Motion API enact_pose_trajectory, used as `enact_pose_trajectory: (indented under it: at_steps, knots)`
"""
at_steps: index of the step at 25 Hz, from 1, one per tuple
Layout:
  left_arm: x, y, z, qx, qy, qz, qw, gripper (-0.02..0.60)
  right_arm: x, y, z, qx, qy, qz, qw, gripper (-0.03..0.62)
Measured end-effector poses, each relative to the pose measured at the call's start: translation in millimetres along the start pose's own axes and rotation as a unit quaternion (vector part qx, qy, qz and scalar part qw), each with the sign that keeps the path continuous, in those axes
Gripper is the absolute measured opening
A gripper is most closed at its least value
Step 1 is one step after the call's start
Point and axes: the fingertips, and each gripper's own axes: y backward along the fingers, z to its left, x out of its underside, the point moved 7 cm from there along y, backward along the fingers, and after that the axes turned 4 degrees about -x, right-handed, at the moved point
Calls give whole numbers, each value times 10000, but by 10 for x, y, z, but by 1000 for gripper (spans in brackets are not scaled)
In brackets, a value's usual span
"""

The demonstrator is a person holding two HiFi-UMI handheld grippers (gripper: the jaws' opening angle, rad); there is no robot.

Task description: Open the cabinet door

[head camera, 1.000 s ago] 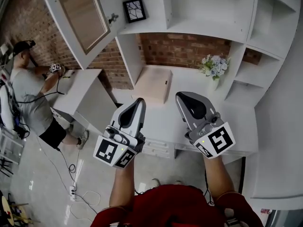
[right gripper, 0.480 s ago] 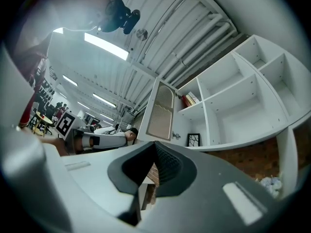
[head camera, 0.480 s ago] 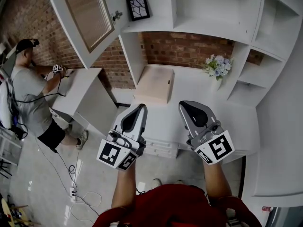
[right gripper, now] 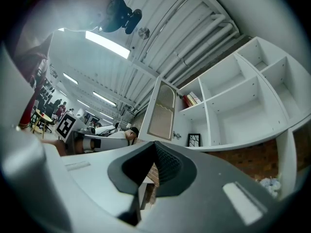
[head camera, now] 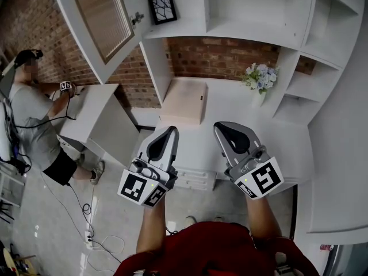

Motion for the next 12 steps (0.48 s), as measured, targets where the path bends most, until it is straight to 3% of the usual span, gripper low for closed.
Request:
enact_pose_trajectory:
  at_steps: [12]
  knots:
    - [-30,85,91,-33,17,-24,10000,6,-17,-59,47,-4,-25,-27,10000,11]
